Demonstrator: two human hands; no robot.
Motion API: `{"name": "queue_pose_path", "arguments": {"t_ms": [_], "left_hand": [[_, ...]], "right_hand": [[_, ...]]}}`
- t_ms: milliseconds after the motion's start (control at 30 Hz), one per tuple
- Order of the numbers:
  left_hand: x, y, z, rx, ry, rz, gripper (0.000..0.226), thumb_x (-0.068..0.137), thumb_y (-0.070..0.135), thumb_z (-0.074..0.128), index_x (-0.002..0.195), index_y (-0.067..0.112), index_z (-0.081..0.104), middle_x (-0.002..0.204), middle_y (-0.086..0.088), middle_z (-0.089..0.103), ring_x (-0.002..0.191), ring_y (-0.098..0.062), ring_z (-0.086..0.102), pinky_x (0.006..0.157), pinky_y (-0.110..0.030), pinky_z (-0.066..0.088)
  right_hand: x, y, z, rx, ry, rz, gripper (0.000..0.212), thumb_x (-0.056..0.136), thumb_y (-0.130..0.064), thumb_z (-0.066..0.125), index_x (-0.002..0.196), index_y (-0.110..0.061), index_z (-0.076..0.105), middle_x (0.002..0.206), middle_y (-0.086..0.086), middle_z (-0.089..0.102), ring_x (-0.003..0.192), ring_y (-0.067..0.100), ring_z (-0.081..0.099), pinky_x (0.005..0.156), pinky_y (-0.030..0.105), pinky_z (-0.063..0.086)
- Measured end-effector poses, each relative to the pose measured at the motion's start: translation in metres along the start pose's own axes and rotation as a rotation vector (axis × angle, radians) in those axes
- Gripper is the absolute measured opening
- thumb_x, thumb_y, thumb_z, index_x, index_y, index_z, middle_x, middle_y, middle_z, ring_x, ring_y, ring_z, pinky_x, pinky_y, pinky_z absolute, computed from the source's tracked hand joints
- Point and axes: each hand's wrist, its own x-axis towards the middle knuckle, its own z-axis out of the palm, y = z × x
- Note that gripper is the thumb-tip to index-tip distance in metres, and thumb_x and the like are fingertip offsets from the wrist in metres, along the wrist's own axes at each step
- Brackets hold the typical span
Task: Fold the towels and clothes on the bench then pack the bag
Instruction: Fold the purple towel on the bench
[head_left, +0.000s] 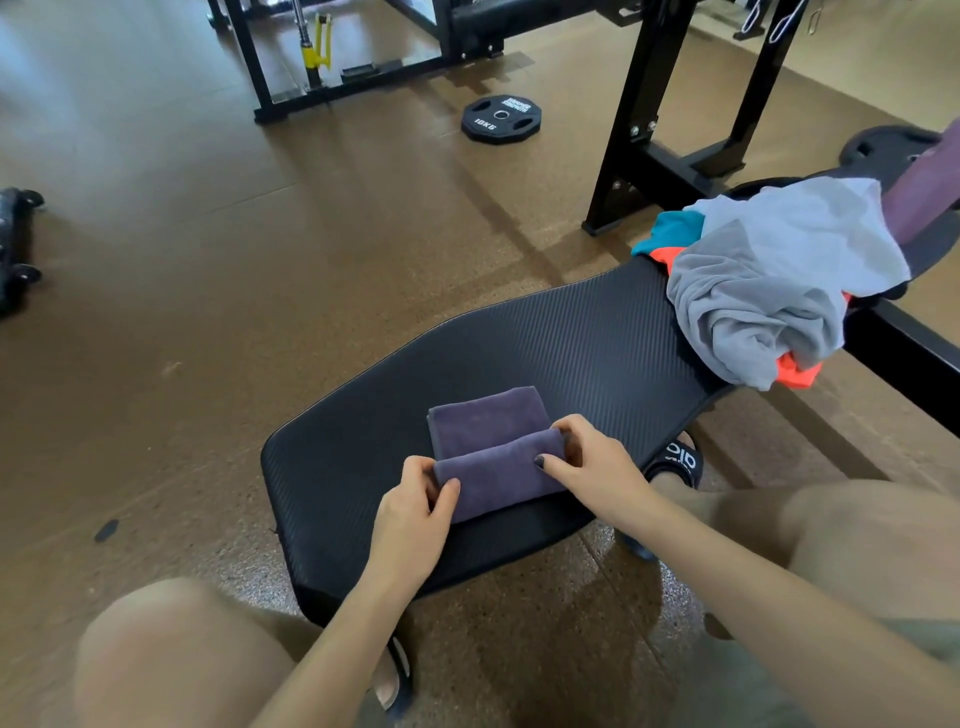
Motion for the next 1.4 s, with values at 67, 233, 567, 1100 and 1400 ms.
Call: {"name": "queue_pose_path", "arguments": {"t_ms": [67,233,567,1100,1400], "left_hand": [[0.001,0.001,0.001,0.053,-0.002,0.000,0.010,0.102,0.034,0.056,0.108,0.030,0.048,0.092,0.008,0.065,0.085,-0.010,0.064,0.074,-0.035,0.059],[0.009,0.007,-0.002,0.256,0.008,0.050,0.019,0.101,0.039,0.055,0.110,0.029,0.042,0.086,0.008,0.065,0.075,-0.009,0.065,0.070,-0.034,0.060],[0.015,0.021,0.005,0.975,0.044,0.660,0.030,0.081,0.020,0.075,0.108,0.020,0.063,0.110,-0.005,0.062,0.096,-0.024,0.057,0.083,-0.037,0.051],[0.027,0.043,-0.027,0.759,-0.252,0.370,0.013,0.093,0.030,0.048,0.102,0.027,0.056,0.099,0.009,0.061,0.088,-0.012,0.059,0.077,-0.029,0.049],[0.039,0.051,-0.012,0.838,-0.381,0.365,0.050,0.094,0.029,0.045,0.143,0.020,0.046,0.137,-0.001,0.051,0.124,-0.022,0.048,0.101,-0.036,0.045]], "right_hand": [[-0.003,0.000,0.003,-0.014,0.027,0.014,0.033,0.096,-0.034,0.066,0.124,-0.027,0.052,0.110,-0.004,0.065,0.101,0.014,0.062,0.081,0.025,0.048],[-0.009,-0.002,0.008,-0.026,0.066,0.028,0.038,0.098,-0.035,0.063,0.131,-0.027,0.046,0.117,-0.004,0.060,0.105,0.014,0.061,0.087,0.027,0.052],[-0.009,0.005,0.011,-0.840,0.245,-0.748,0.016,0.092,-0.017,0.055,0.108,-0.014,0.058,0.118,0.008,0.057,0.109,0.030,0.055,0.099,0.042,0.044],[-0.007,-0.009,-0.025,-0.347,-0.159,-0.381,0.022,0.093,-0.036,0.054,0.113,-0.030,0.061,0.098,-0.012,0.067,0.087,0.004,0.063,0.080,0.032,0.055],[-0.012,-0.013,0.003,-0.143,0.007,-0.001,0.027,0.105,-0.039,0.045,0.126,-0.022,0.052,0.115,0.001,0.051,0.101,0.017,0.056,0.086,0.030,0.044]]}}
